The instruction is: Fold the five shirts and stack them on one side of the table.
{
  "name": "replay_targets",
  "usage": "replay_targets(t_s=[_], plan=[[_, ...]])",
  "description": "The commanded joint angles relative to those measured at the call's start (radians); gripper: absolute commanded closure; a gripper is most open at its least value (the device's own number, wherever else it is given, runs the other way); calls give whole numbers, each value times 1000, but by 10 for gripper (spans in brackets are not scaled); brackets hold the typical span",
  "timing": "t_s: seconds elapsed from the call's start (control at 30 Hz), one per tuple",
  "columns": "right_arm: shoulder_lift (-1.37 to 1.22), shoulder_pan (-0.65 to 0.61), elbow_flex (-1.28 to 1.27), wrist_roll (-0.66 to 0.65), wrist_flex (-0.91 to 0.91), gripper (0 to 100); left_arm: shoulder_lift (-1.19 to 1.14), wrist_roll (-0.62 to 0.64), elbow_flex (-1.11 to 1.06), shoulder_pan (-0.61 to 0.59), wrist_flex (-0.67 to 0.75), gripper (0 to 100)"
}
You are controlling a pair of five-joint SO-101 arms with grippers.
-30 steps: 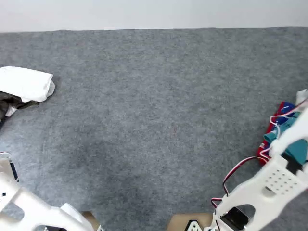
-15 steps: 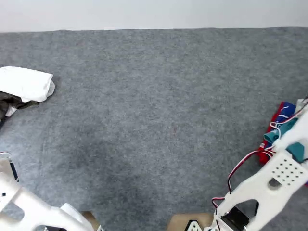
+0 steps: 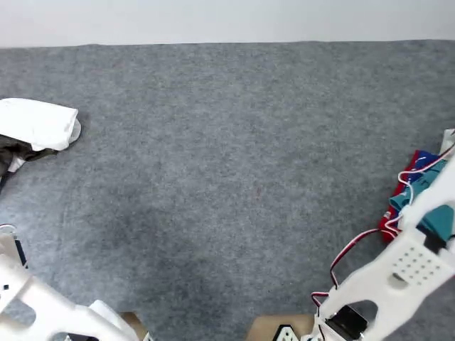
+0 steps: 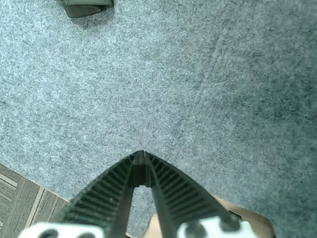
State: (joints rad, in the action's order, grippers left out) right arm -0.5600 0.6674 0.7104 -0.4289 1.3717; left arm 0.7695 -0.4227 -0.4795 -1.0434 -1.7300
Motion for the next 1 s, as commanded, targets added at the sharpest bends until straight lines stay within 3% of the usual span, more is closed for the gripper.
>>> replay_targets(t_s=[0.0, 0.3, 0.6, 0.83, 0.97], plan=[[108, 50, 52, -69, 150, 973, 21, -5, 8, 6, 2, 997], [127, 116, 38, -117, 423, 973, 21, -5, 8, 6, 3, 997], [35, -7, -199, -115, 334, 973, 21, -5, 8, 6, 0, 997], [-116, -31, -206, -121, 272, 973, 21, -5, 7, 6, 0, 997], [-76, -19, -170, -121, 317, 973, 21, -6, 7, 6, 0, 997]])
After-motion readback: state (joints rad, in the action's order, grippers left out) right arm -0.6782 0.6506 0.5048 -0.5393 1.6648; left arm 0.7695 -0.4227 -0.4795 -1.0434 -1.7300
